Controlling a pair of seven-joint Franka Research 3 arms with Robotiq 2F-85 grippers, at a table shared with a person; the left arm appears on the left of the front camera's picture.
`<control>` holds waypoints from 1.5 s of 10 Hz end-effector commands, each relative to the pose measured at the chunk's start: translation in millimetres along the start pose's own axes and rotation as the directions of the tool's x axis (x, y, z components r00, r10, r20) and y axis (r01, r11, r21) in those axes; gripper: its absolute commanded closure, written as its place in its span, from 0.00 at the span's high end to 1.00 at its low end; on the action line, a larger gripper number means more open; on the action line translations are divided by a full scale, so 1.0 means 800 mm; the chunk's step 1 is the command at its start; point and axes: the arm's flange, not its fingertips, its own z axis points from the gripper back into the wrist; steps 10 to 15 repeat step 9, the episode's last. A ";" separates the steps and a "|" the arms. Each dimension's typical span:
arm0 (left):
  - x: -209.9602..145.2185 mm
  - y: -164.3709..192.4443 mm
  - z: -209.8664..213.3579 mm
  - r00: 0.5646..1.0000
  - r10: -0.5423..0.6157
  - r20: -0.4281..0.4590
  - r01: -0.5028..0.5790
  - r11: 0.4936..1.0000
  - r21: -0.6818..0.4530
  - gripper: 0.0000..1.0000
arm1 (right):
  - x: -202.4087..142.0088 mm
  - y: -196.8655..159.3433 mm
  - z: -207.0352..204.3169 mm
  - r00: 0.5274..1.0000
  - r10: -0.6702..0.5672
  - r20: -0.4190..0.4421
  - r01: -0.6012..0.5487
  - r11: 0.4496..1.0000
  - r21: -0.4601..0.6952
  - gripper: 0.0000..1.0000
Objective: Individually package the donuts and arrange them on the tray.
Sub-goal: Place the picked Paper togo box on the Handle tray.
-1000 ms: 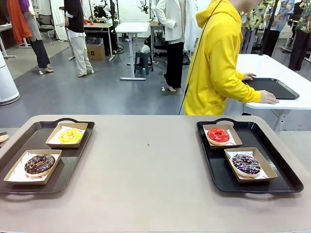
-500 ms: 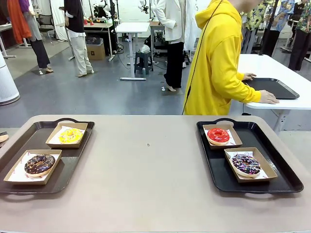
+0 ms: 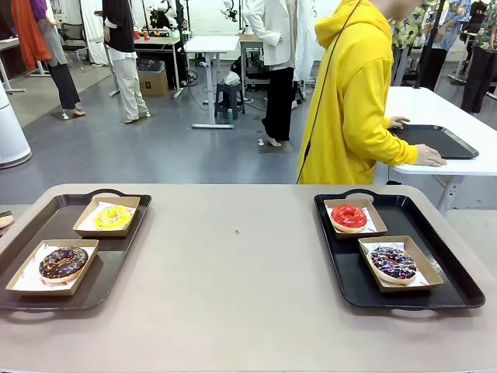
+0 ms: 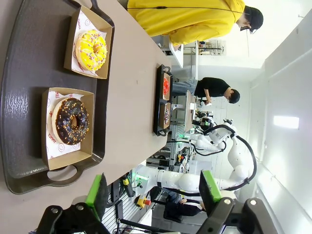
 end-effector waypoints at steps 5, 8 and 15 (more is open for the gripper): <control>-0.003 -0.002 0.002 1.000 -0.005 0.001 0.005 1.000 -0.004 0.98 | -0.004 0.004 0.000 1.000 -0.005 -0.007 0.005 1.000 -0.002 1.00; -0.003 -0.002 0.002 1.000 -0.005 0.001 0.005 1.000 -0.004 0.98 | -0.004 0.004 0.000 1.000 -0.005 -0.007 0.005 1.000 -0.002 1.00; -0.003 -0.002 0.002 1.000 -0.005 0.001 0.005 1.000 -0.004 0.98 | -0.004 0.004 0.000 1.000 -0.005 -0.007 0.005 1.000 -0.002 1.00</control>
